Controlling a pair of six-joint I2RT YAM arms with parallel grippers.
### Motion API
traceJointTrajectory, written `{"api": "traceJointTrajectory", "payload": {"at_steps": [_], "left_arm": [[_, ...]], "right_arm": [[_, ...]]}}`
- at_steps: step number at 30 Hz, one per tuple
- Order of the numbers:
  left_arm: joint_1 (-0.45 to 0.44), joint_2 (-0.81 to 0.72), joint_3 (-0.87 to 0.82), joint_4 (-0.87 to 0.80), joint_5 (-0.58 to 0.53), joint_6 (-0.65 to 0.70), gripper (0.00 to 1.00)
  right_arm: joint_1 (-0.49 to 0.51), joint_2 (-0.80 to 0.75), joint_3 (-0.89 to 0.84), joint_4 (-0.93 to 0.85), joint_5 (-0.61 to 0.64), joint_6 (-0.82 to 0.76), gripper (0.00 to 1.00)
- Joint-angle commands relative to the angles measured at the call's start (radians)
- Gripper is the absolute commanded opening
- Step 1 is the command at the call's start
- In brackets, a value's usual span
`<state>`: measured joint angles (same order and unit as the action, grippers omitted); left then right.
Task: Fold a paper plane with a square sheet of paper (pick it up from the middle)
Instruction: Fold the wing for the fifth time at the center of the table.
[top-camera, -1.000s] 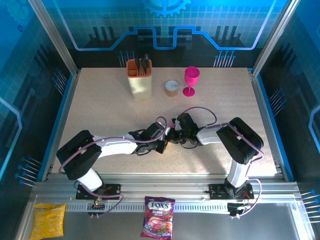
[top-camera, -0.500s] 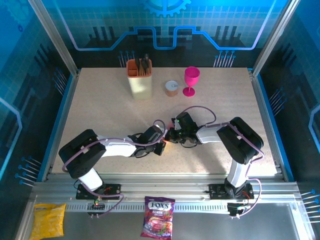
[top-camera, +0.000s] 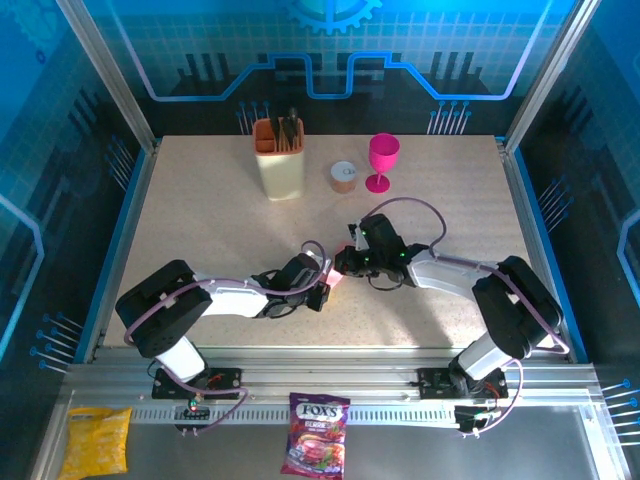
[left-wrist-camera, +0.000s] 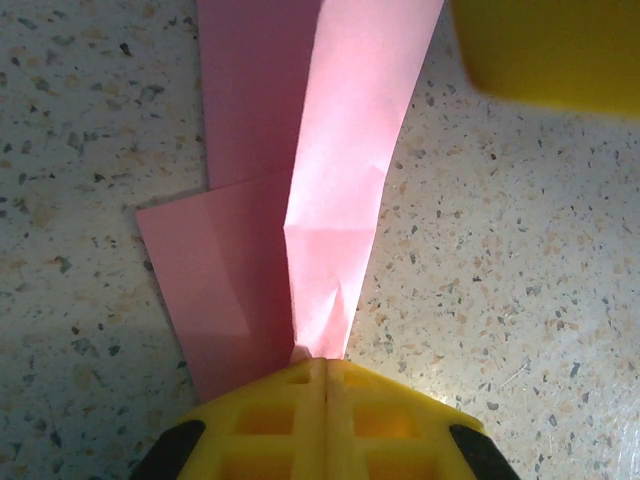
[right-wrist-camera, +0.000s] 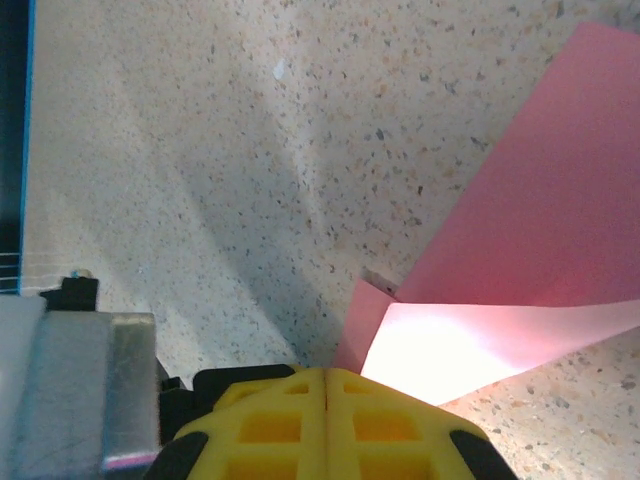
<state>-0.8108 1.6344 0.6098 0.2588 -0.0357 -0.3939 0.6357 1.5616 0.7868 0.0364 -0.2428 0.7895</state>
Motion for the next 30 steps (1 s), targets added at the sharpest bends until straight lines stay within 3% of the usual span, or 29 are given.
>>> {"api": "traceJointTrajectory", "payload": {"at_steps": [1,14,21,30], "left_arm": [[0.009,0.048,-0.048,-0.112,0.02,-0.015,0.0],[0.015,0.05,-0.046,-0.113,0.029,-0.013,0.0],[0.015,0.06,-0.057,-0.119,0.041,-0.015,0.0],[0.015,0.079,-0.076,-0.113,0.064,-0.015,0.0]], "right_arm": [[0.04,0.021,-0.035,0.003,0.028,0.027,0.0],[0.087,0.219,0.005,0.095,0.023,0.086,0.0],[0.016,0.266,0.003,0.073,0.046,0.112,0.0],[-0.054,0.312,0.088,-0.031,0.034,0.029,0.0]]}}
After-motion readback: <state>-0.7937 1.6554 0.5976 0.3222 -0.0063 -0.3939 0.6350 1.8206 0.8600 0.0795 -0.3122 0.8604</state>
